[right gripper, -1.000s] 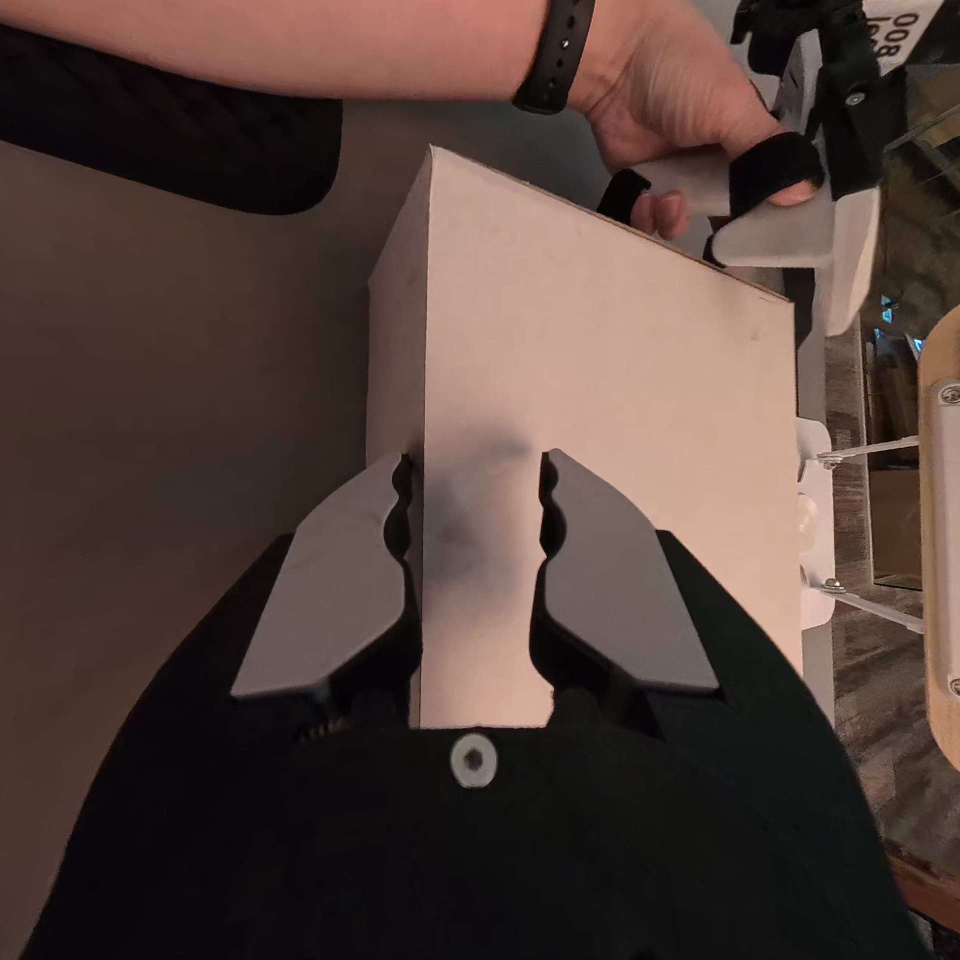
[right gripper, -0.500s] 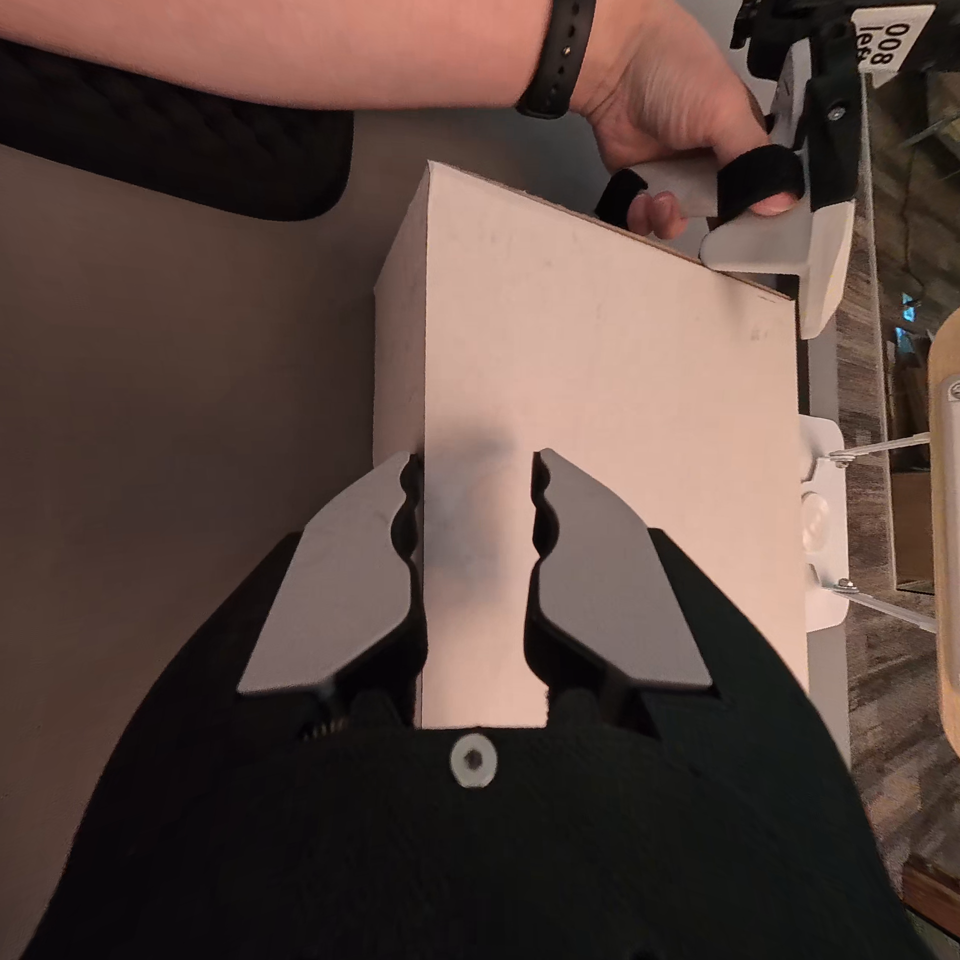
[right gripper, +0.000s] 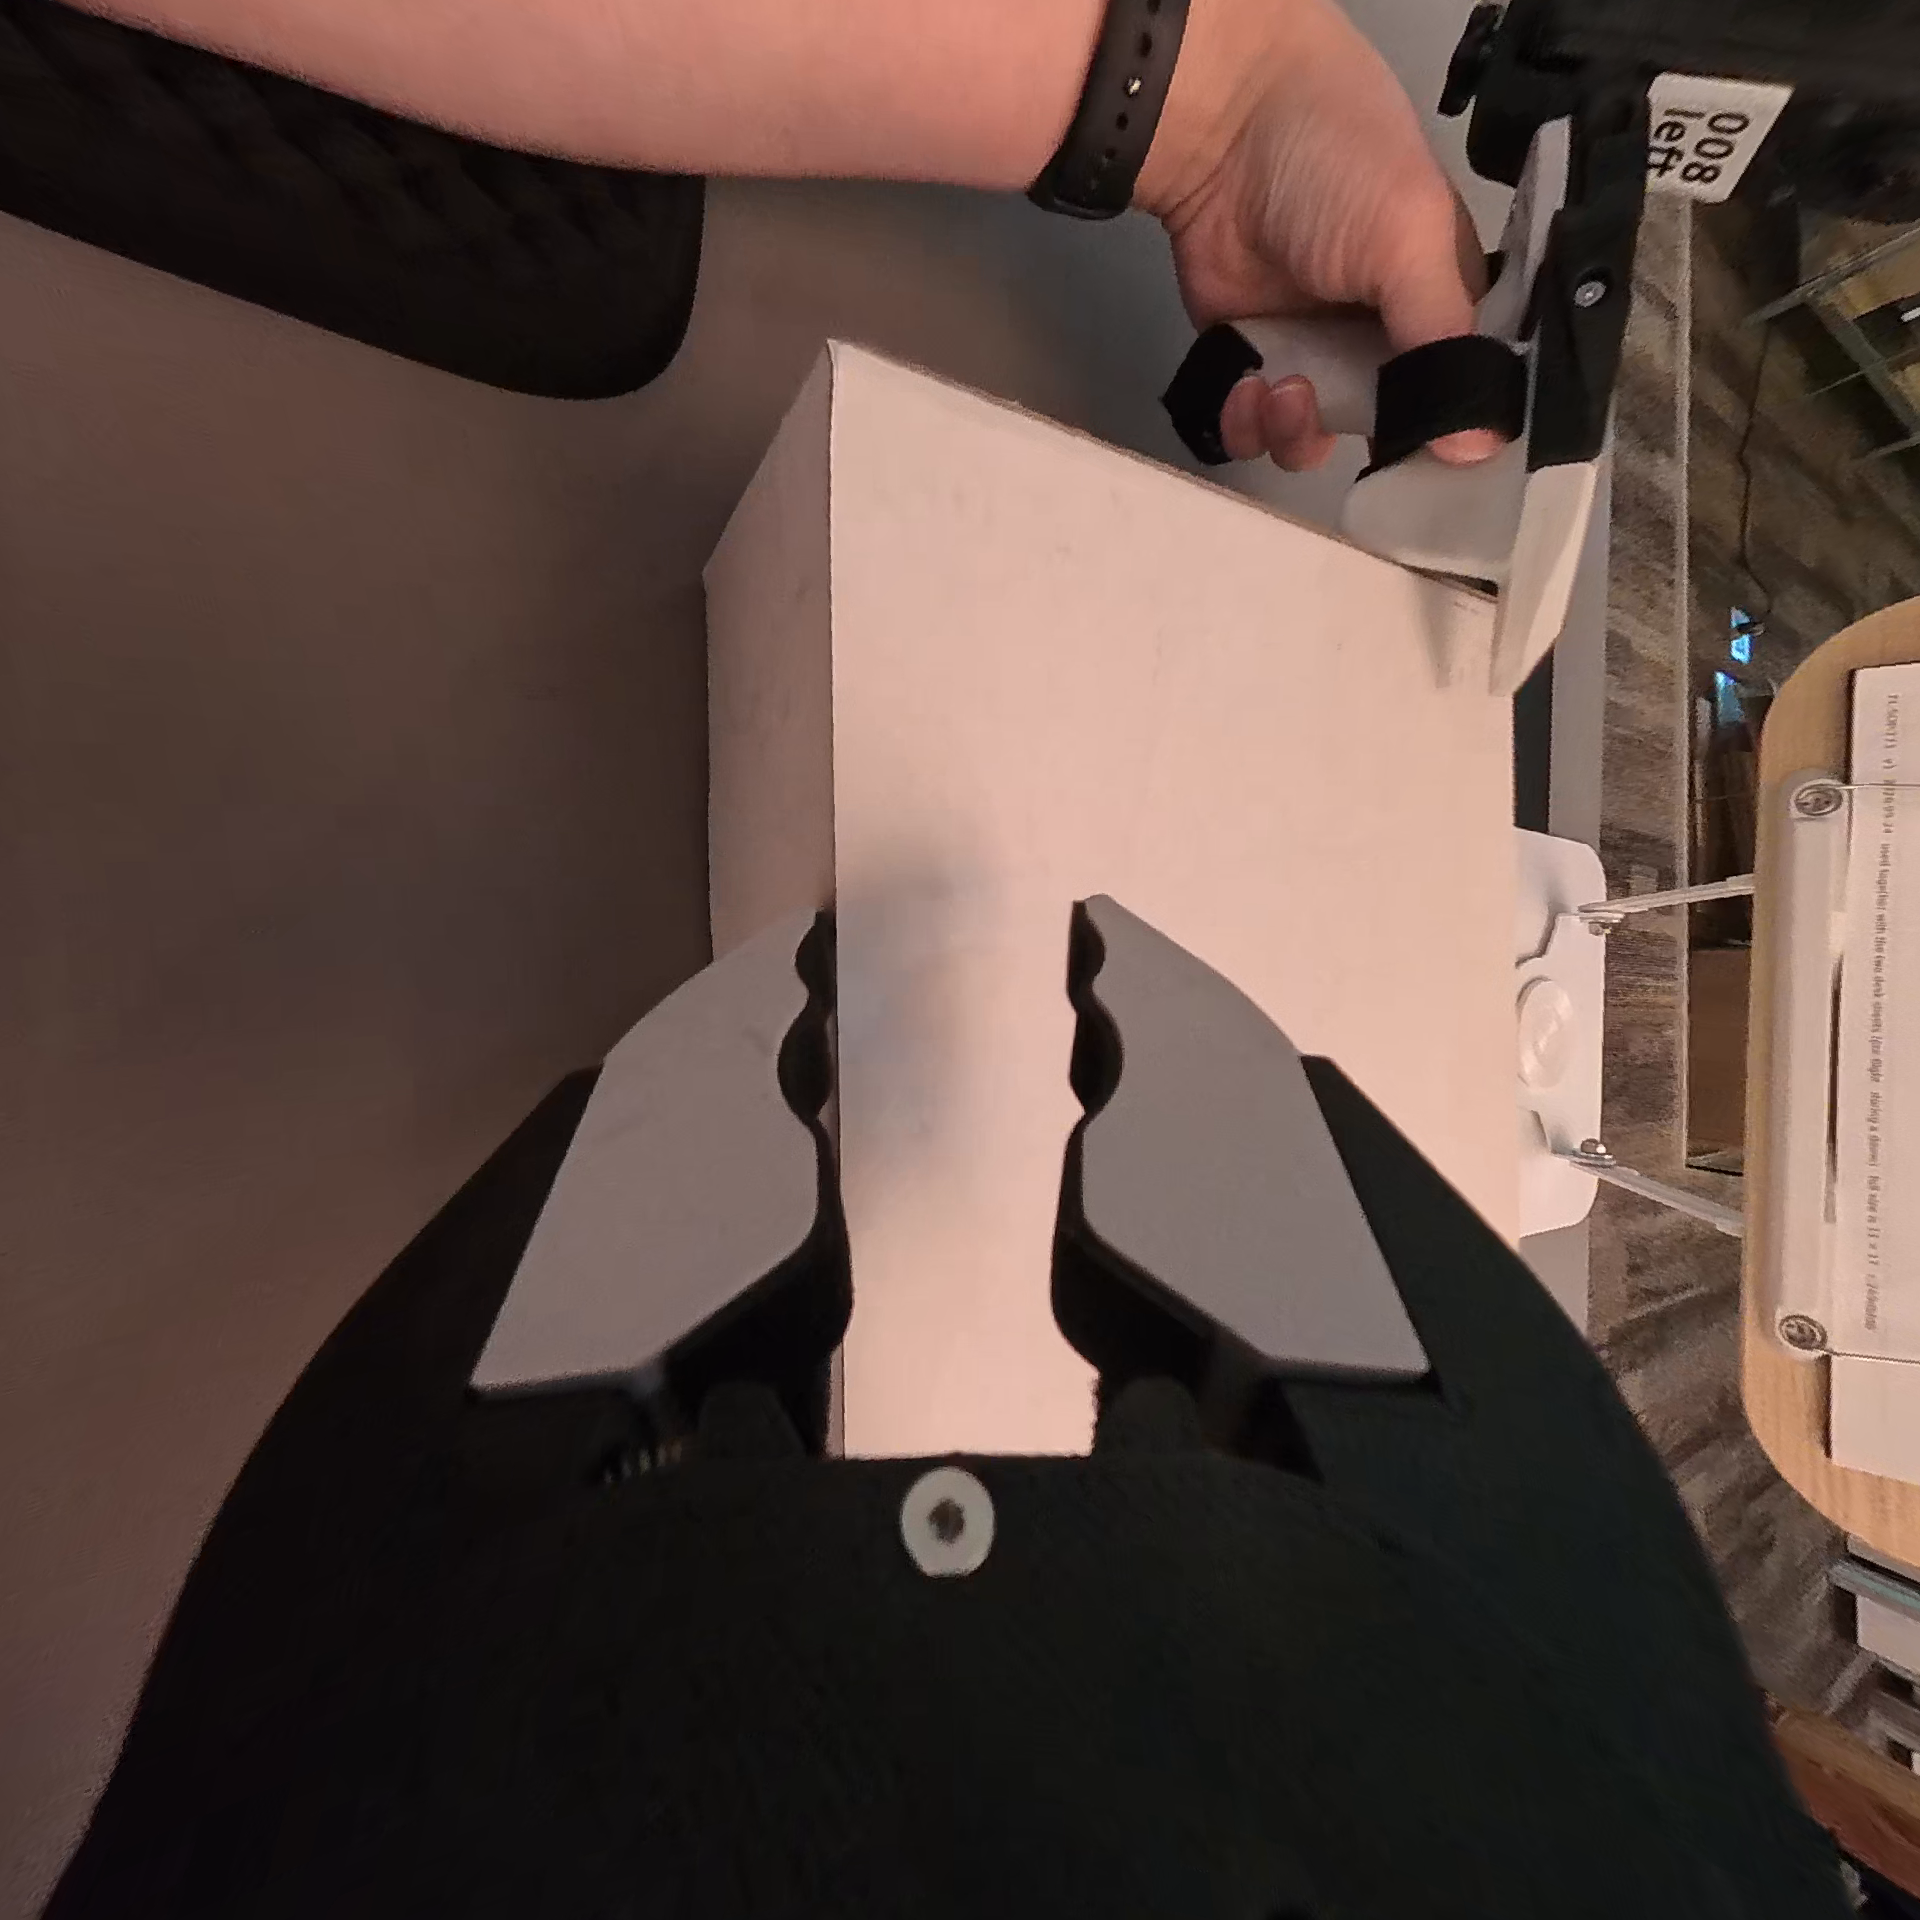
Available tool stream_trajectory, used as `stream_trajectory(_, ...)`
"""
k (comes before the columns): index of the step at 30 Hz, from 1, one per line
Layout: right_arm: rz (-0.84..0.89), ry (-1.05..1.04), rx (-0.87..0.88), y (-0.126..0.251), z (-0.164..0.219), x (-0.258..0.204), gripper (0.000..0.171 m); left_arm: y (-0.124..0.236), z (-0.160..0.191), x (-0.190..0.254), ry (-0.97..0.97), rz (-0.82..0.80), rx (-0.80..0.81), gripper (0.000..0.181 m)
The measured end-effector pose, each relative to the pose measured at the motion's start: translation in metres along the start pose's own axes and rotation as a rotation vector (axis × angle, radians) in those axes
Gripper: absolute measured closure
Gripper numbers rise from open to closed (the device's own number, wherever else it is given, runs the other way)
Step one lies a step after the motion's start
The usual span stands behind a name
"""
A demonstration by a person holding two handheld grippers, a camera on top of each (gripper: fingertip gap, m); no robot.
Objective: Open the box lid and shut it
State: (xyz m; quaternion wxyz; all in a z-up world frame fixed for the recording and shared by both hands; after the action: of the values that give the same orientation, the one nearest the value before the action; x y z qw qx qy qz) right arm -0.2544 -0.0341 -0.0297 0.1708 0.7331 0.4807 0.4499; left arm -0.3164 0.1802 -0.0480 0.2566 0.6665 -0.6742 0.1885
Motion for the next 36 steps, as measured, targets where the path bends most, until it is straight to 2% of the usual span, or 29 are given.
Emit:
stream_trajectory(17, 0.126, 0.074, 0.049, 0.017, -0.014, 0.014, 0.13, 0.001, -0.001, -0.002, 0.021, 0.017, 0.019, 0.133)
stream_trajectory(23, 0.182, 0.093, 0.08, 0.028, -0.02, 0.02, 0.143, 0.003, -0.002, -0.002, 0.033, 0.021, 0.031, 0.133)
stream_trajectory(25, 0.176, 0.109, 0.075, 0.027, -0.02, 0.018, 0.148, 0.002, -0.002, -0.003, 0.036, 0.022, 0.033, 0.133)
stream_trajectory(36, 0.208, 0.249, 0.026, 0.016, -0.023, 0.007, 0.147, 0.003, -0.001, -0.002, 0.026, 0.037, 0.042, 0.134)
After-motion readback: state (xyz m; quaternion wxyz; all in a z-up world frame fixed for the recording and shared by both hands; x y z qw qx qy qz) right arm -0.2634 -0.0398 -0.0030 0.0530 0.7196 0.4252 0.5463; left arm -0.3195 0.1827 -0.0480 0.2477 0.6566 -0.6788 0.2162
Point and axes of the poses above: each gripper's, where its closed fingertips meet, y back along the fingers, z out of its underside, x = y × z across the jaws, the point moved 2 cm from there along y, back along the fingers, and after that the axes turned 4 degrees about x, right-handed, at the moved point
